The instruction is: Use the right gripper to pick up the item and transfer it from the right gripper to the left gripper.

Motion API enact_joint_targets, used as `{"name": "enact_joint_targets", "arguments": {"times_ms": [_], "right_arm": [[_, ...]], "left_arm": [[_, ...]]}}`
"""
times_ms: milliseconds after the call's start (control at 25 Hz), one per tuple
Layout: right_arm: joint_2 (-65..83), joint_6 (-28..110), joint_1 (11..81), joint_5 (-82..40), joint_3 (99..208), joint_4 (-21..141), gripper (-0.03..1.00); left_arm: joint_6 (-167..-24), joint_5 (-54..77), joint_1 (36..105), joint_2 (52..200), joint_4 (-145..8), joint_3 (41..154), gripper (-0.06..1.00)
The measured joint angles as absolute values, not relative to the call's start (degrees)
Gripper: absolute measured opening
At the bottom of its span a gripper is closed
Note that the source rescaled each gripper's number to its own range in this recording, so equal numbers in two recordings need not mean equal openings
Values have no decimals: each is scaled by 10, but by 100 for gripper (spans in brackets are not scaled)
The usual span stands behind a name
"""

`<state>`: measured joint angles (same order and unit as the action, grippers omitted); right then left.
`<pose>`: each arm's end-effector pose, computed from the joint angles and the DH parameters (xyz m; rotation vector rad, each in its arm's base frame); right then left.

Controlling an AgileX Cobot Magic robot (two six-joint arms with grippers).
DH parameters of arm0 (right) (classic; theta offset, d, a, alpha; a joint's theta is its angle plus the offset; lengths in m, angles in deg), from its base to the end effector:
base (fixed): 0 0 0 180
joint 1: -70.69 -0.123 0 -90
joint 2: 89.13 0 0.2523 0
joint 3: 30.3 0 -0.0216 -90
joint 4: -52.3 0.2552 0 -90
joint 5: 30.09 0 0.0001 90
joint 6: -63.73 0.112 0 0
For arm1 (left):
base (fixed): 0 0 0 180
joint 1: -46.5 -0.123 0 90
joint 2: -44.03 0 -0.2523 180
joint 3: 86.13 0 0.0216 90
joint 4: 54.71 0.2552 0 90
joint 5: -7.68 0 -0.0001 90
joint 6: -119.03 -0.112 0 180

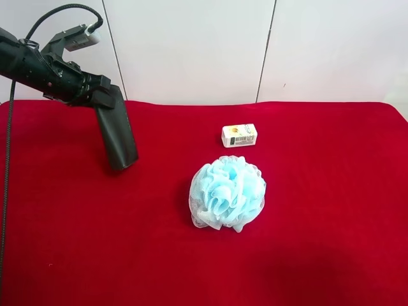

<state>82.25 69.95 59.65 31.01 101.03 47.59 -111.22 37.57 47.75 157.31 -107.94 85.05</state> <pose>0.0525 0.0020 0.2638 -0.0835 2.0629 0.0870 0.3907 -0.0533 0.1575 0.2257 2.4155 -0.5056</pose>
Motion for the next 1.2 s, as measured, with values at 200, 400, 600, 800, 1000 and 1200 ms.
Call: {"name": "enact_joint_targets", "arguments": {"times_ms": [200, 400, 600, 800, 1000, 1200], "right_arm": [[823, 699, 596, 310, 1010, 476, 93], [823, 699, 596, 310, 1010, 476, 93], [823, 699, 596, 310, 1010, 476, 93], [823, 699, 596, 310, 1010, 476, 93], [823, 699, 596, 310, 1010, 476, 93], [823, 699, 596, 310, 1010, 476, 93]], "left_arm": [[-1112, 384, 478, 1573, -1079, 850, 20], [-1112, 387, 478, 1573, -1082, 852, 89], [-1112, 387, 478, 1573, -1082, 852, 99], [-1112, 387, 478, 1573, -1082, 852, 100], [-1112, 387, 478, 1573, -1082, 853, 100], [-1112, 387, 478, 1573, -1082, 853, 100]]}}
